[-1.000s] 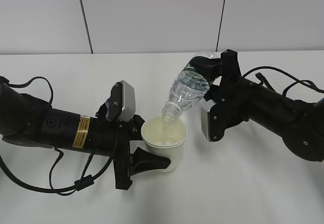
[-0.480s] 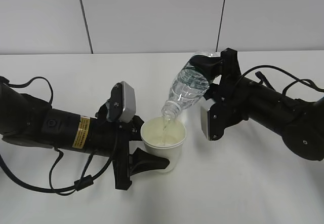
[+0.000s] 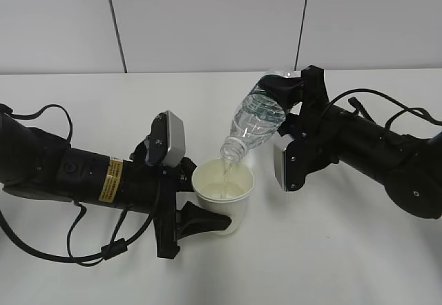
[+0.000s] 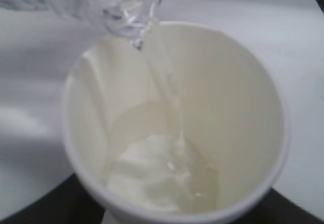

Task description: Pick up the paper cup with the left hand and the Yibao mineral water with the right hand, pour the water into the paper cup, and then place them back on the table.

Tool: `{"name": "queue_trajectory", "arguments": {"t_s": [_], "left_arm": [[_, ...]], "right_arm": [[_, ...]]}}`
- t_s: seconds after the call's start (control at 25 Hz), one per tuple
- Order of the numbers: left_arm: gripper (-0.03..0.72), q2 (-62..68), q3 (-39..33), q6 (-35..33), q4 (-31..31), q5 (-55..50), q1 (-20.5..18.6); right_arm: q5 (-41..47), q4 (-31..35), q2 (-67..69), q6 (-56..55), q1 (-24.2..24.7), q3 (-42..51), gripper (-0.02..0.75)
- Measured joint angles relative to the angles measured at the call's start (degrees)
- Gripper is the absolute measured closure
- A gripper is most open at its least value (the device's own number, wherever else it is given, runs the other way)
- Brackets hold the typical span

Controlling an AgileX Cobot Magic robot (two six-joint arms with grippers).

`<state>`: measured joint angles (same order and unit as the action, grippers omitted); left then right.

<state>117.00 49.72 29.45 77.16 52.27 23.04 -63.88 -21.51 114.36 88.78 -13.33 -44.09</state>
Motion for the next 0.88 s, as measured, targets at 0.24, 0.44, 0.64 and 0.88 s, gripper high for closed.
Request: {"name": "queue_trajectory", "arguments": {"t_s": [0.24,0.44,0.64,0.88], "left_arm": [[0.254,0.0,0.0,0.0,0.0,0.0,0.0],[0.254,0.0,0.0,0.0,0.0,0.0,0.0],[0.254,0.0,0.0,0.0,0.0,0.0,0.0],[0.254,0.0,0.0,0.0,0.0,0.0,0.0]], "right_arm": [[0.0,0.0,0.0,0.0,0.0,0.0,0.294],[0.0,0.0,0.0,0.0,0.0,0.0,0.294],[0.0,0.0,0.0,0.7,0.0,0.0,0.294],[0.0,0.0,0.0,1.0,0.0,0.0,0.294]]}}
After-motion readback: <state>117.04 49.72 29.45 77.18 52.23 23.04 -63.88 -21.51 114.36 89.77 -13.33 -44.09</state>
